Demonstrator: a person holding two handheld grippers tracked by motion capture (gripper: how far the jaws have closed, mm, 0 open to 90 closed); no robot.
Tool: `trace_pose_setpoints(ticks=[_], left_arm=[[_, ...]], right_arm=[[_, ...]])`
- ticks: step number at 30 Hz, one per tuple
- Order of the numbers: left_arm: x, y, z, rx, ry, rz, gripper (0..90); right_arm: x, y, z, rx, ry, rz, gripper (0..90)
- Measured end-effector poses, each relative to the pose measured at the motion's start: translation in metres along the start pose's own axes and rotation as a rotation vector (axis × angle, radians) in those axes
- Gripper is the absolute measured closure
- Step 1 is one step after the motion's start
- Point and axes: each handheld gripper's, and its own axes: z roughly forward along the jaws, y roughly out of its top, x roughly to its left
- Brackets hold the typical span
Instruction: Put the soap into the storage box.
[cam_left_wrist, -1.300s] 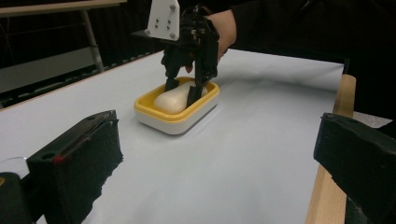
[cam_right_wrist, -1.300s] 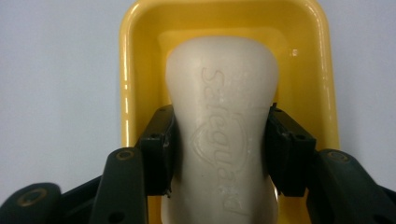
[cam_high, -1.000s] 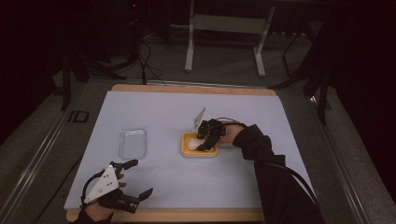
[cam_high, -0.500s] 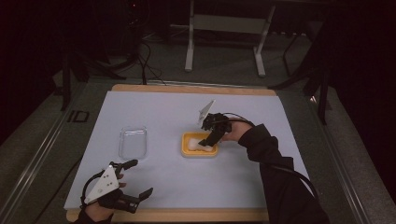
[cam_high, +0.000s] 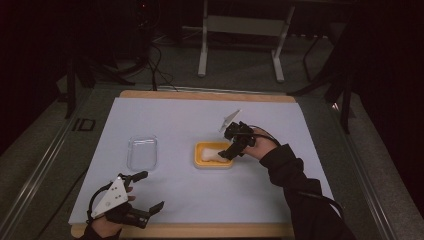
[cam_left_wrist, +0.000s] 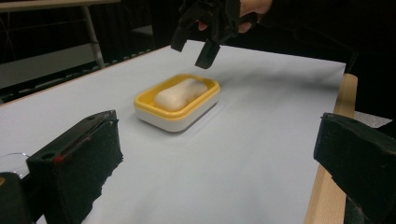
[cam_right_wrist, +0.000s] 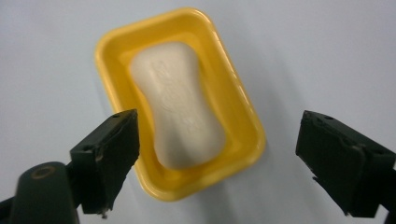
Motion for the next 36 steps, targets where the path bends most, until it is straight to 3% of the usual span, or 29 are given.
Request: trace_pose_setpoints(ticks=[5, 11, 17, 23, 32, 36], left_arm=[[0.0, 0.0, 0.0, 0.001, -0.001, -0.002, 1.1], [0.0, 0.0, 0.0, 0.002, 0.0, -0.001, 1.1], [0.0, 0.0, 0.0, 0.006, 0.001, -0.001, 1.1], [0.0, 0.0, 0.0, 0.009, 0.002, -0.004, 1.1], [0.0, 0.0, 0.0, 0.012, 0.005, -0.004, 1.1], [0.0, 0.0, 0.0, 0.015, 0.004, -0.004, 1.1]], right_arm=[[0.002, -0.014, -0.001, -0.015, -0.069, 0.109, 13.5], [0.005, -0.033, -0.012, -0.087, -0.125, 0.213, 13.6], [0.01, -0.052, -0.023, -0.139, -0.142, 0.323, 13.9], [0.024, -0.068, -0.031, -0.187, -0.211, 0.347, 13.6], [0.042, -0.096, -0.037, -0.21, -0.228, 0.379, 13.7], [0.05, -0.11, -0.041, -0.213, -0.233, 0.416, 13.8]])
